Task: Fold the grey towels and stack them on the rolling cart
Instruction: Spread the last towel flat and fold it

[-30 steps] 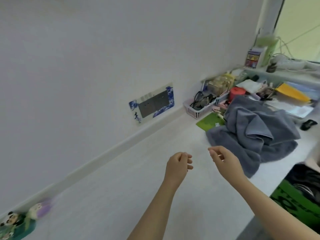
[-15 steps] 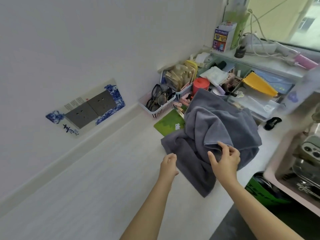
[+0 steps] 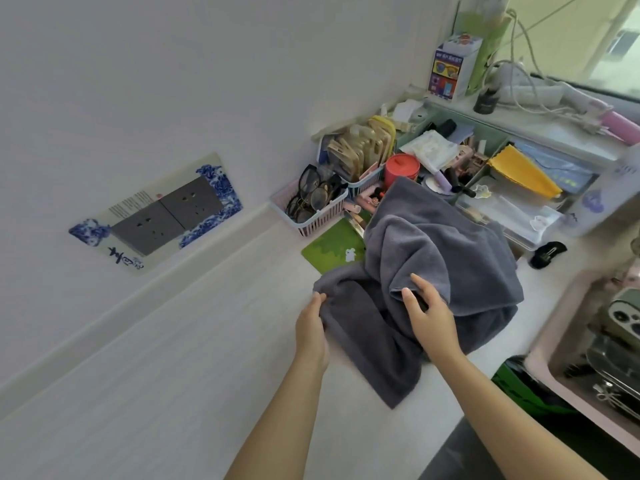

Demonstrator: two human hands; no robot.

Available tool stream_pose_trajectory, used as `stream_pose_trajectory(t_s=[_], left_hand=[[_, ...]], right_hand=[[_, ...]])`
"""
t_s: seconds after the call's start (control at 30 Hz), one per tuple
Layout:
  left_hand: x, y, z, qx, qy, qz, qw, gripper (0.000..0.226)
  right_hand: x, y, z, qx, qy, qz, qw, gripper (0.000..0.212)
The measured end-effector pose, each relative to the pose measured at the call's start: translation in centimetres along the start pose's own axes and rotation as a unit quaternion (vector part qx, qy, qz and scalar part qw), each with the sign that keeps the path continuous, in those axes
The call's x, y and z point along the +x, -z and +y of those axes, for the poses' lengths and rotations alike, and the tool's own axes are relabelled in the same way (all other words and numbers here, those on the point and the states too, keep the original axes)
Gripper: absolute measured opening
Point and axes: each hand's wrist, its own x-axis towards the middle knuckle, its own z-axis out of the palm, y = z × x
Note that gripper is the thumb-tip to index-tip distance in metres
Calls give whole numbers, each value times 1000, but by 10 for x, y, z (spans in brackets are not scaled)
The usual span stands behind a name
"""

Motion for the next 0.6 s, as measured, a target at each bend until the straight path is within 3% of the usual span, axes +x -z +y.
stream_pose_trajectory(t_s=[0.2, 0.43, 0.6], left_hand=[[-20, 56, 25, -12, -88, 72, 993, 21], [-70, 160, 52, -77, -148, 169, 971, 31], [-115, 262, 81, -163, -187, 254, 935, 34]], right_hand=[[-24, -25, -25, 7, 44, 29, 999, 32], [-88, -95, -79, 8, 133, -39, 990, 27], [-129, -146, -115, -13, 205, -72, 976, 29]])
